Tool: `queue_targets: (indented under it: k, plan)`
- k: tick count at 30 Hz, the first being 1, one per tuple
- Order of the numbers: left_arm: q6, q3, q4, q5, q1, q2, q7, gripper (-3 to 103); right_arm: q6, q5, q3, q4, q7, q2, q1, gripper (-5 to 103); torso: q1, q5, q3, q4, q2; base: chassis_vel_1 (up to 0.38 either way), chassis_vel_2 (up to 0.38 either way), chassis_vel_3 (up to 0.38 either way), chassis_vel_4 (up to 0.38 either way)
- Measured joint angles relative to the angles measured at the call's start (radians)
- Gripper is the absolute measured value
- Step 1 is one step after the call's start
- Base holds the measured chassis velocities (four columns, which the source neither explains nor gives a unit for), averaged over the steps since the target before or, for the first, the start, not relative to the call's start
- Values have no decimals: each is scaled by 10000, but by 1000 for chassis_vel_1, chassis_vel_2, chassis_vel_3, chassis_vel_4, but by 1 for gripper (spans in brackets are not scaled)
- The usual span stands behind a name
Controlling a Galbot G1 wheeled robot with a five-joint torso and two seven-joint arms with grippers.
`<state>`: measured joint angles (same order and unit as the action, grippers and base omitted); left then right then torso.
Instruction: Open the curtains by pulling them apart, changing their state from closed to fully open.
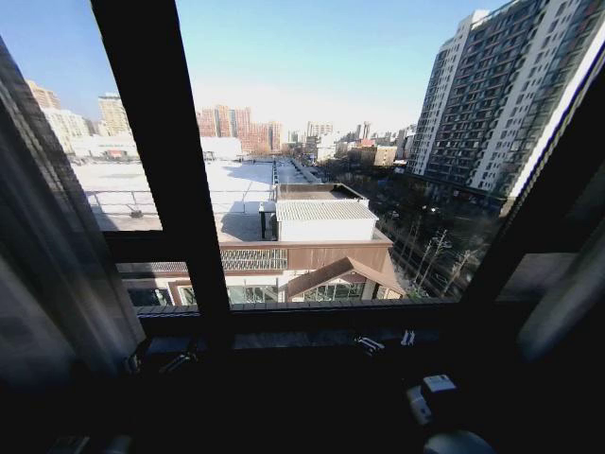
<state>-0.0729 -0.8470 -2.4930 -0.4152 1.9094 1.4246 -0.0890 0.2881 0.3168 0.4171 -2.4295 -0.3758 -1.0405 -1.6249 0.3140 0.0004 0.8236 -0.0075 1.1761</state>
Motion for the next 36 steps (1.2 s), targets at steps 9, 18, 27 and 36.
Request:
queue_targets:
  k: [9, 18, 27, 36]
  plan:
    - [36, -10, 78, 6, -50, 0, -9, 100, -81, -73, -49, 107, 95, -36, 24, 100, 0, 1, 0, -1, -1, 315, 371, -305, -383]
    - [37, 16, 153, 12, -86, 29, -10, 100, -82, -70, -60, 197, 101, -47, 108, 100, -1, -1, 0, -4, 0, 306, 398, -318, -418]
    - [26, -8, 262, 112, -201, -59, 67, 100, -427, -68, -109, 326, 132, -35, 134, 100, 4, 4, 2, -4, -3, 317, 373, -299, -370]
    - [-804, 247, 408, 8, -870, -849, 348, 100, -479, -82, -14, 335, 97, 19, 82, 100, -3, -3, -1, -1, 1, 109, 97, -98, -144]
